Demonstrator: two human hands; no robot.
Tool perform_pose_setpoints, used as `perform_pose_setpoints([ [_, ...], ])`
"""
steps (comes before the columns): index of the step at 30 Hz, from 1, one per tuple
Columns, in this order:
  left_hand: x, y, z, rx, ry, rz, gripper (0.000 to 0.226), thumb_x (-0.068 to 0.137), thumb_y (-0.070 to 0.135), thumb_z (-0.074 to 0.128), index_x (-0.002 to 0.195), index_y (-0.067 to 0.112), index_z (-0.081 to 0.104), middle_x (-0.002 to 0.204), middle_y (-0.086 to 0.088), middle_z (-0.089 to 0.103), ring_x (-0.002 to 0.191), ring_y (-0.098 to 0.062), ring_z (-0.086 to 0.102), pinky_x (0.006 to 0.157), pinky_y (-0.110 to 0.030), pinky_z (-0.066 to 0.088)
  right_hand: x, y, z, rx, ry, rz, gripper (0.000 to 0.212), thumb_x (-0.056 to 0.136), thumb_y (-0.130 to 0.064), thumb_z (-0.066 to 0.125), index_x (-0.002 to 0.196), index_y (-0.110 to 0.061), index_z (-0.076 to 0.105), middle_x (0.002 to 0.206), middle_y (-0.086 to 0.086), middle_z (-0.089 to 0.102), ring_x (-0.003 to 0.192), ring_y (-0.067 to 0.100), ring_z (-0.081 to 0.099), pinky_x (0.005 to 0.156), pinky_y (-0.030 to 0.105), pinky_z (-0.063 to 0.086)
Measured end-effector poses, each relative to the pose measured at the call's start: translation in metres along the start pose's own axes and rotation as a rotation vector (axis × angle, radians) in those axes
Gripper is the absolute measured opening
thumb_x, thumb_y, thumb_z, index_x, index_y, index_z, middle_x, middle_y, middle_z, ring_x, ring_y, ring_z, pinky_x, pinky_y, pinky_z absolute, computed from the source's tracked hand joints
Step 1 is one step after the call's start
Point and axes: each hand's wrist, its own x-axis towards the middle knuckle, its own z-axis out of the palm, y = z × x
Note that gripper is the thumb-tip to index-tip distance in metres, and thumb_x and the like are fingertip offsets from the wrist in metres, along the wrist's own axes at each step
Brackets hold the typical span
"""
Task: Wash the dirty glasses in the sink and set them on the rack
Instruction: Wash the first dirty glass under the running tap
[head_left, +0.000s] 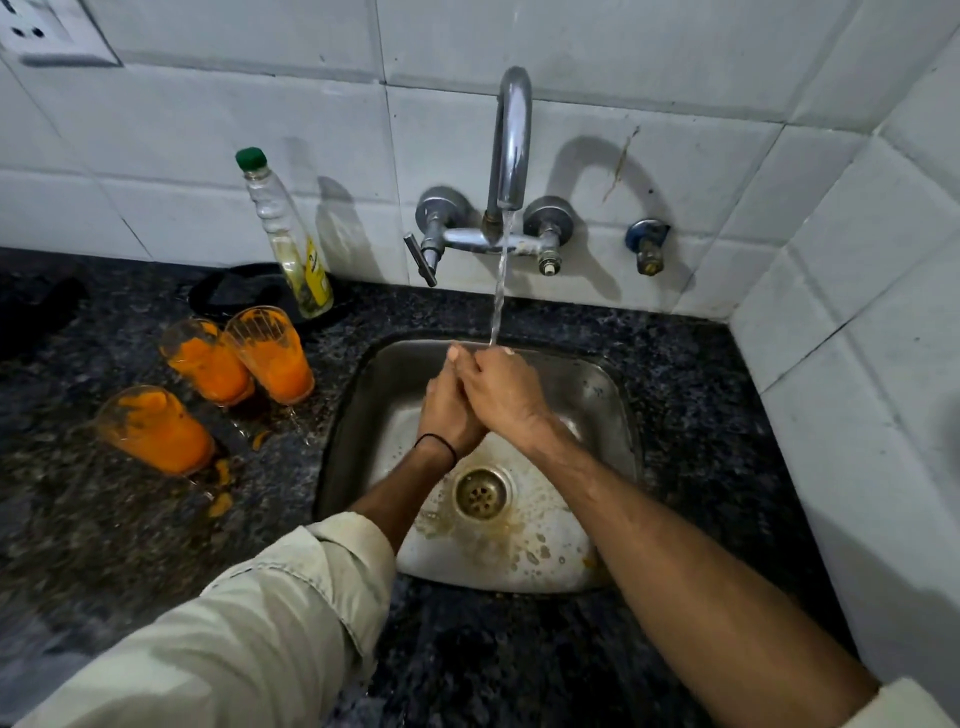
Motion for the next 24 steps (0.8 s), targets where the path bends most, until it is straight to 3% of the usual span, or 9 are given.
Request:
perform_pose_setpoints([
  [4,0.01,-0.018,-0.017,-0.071,-0.149,0.121,0.048,0.066,0.044,0.064,0.11,0.027,0.059,0.092,0.013,0.068,0.094,-0.009,0.064,0.088,-0.033,0.051,-0.022,0.031,-0.011,0.075,-0.24,-0.29,0.016,0.098,-0.027,0.049,0.092,-0.02,0.063,0.094,-0.001,0.062,0.082,0.013,0.058,0.074,0.033,0.046],
  [6,0.013,-0.024,-0.023,-0.098,-0.283,0.16,0.055,0.057,0.036,0.077,0.109,0.03,0.059,0.092,0.008,0.069,0.085,-0.007,0.065,0.077,-0.031,0.053,-0.016,0.046,-0.032,-0.277,-0.371,-0.518,0.022,0.092,-0.025,0.051,0.109,-0.025,0.065,0.112,-0.001,0.065,0.101,0.016,0.06,0.099,0.041,0.044],
  [8,0.014,-0.025,-0.02,-0.088,-0.384,0.194,0.068,0.054,0.015,0.085,0.114,0.034,0.059,0.098,0.005,0.069,0.087,-0.011,0.066,0.077,-0.03,0.055,-0.007,0.048,-0.049,-0.658,-0.476,-0.66,0.037,0.087,-0.01,0.056,0.121,-0.024,0.061,0.128,0.0,0.06,0.12,0.019,0.052,0.117,0.042,0.025],
  [12,0.018,-0.02,-0.015,-0.003,-0.39,0.22,0.077,0.054,0.006,0.087,0.122,0.029,0.059,0.11,0.007,0.069,0.101,-0.008,0.066,0.087,-0.03,0.055,-0.003,0.03,-0.036,-0.75,-0.483,-0.477,0.03,0.088,-0.014,0.06,0.118,-0.013,0.059,0.124,0.007,0.058,0.116,0.026,0.056,0.096,0.035,0.045],
  [14,0.023,-0.023,-0.02,0.032,-0.4,0.242,0.068,0.057,0.014,0.087,0.117,0.028,0.059,0.11,0.008,0.068,0.104,-0.008,0.065,0.091,-0.036,0.054,-0.006,0.026,-0.021,-0.573,-0.456,-0.369,0.028,0.088,-0.013,0.059,0.116,-0.017,0.062,0.124,0.006,0.057,0.115,0.028,0.056,0.095,0.043,0.049],
  [16,0.025,-0.023,-0.027,0.091,-0.398,0.225,0.06,0.059,0.014,0.086,0.111,0.027,0.059,0.105,0.008,0.067,0.099,-0.007,0.064,0.088,-0.038,0.055,-0.009,0.027,-0.01,-0.15,-0.406,-0.265,0.02,0.086,-0.001,0.057,0.1,-0.012,0.065,0.114,0.007,0.061,0.108,0.026,0.059,0.094,0.047,0.051],
  [19,0.027,-0.019,-0.034,0.21,-0.361,0.146,0.063,0.055,0.021,0.085,0.109,0.034,0.055,0.101,0.008,0.067,0.093,-0.013,0.065,0.085,-0.043,0.056,-0.021,0.032,0.006,0.428,-0.218,-0.135,0.03,0.082,0.008,0.052,0.082,-0.014,0.072,0.091,0.003,0.068,0.087,0.014,0.065,0.074,0.027,0.054],
  [22,0.026,-0.001,-0.033,0.65,-0.455,0.152,0.059,0.058,0.032,0.084,0.108,0.039,0.053,0.102,0.006,0.067,0.092,-0.019,0.065,0.077,-0.035,0.052,-0.037,0.029,0.028,0.968,-0.053,0.17,0.011,0.078,-0.012,0.056,0.072,-0.014,0.065,0.075,0.002,0.062,0.072,0.012,0.056,0.064,0.028,0.044],
  [24,0.025,0.012,-0.028,0.98,-0.515,0.146,0.06,0.062,0.033,0.085,0.115,0.035,0.057,0.107,0.002,0.067,0.098,-0.021,0.065,0.074,-0.034,0.047,-0.034,0.026,0.043,1.204,-0.007,0.516,0.031,0.081,-0.034,0.057,0.086,-0.008,0.072,0.084,0.008,0.071,0.077,0.02,0.064,0.064,0.034,0.048],
])
